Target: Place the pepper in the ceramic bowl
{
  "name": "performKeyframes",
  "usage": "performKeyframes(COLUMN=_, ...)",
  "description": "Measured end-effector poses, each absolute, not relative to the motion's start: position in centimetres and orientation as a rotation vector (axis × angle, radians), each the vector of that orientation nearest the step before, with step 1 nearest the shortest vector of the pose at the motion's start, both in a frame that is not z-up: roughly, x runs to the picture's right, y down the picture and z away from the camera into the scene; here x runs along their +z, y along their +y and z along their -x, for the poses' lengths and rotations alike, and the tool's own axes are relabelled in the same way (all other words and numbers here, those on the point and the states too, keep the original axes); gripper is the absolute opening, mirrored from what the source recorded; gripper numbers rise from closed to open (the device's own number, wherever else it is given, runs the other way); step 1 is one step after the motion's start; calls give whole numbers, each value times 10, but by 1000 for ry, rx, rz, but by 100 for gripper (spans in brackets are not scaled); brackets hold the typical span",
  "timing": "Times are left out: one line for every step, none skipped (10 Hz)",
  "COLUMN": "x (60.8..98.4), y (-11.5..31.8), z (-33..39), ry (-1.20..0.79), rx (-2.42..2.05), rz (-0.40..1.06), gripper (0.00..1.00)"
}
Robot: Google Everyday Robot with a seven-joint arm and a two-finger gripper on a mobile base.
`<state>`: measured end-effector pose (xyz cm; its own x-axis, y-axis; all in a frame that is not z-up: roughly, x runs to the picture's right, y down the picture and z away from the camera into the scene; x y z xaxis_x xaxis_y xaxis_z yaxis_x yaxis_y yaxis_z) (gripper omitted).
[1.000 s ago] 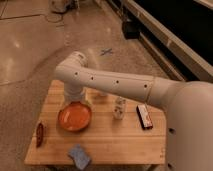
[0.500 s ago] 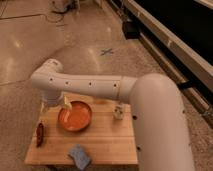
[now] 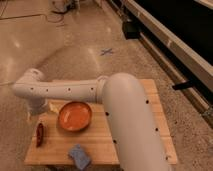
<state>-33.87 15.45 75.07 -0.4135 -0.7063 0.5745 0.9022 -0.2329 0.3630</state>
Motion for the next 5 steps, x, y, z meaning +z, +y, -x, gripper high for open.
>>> performKeyframes(x=752, y=165, z=347, ry=-814, rx=-1856, rz=358, gripper=80)
performKeyframes(x=755, y=175, z=354, ry=-826, rx=-1865, rz=365, gripper=80)
performKeyframes(x=759, y=183, z=360, ry=-835, rx=-1875, rz=366, gripper=80)
performKeyframes(x=762, y=189, z=365, ry=-841, rx=-1881, rz=366, gripper=80)
performKeyframes(x=768, y=196, z=371, ry=-853, rx=-1889, rz=364, gripper=80)
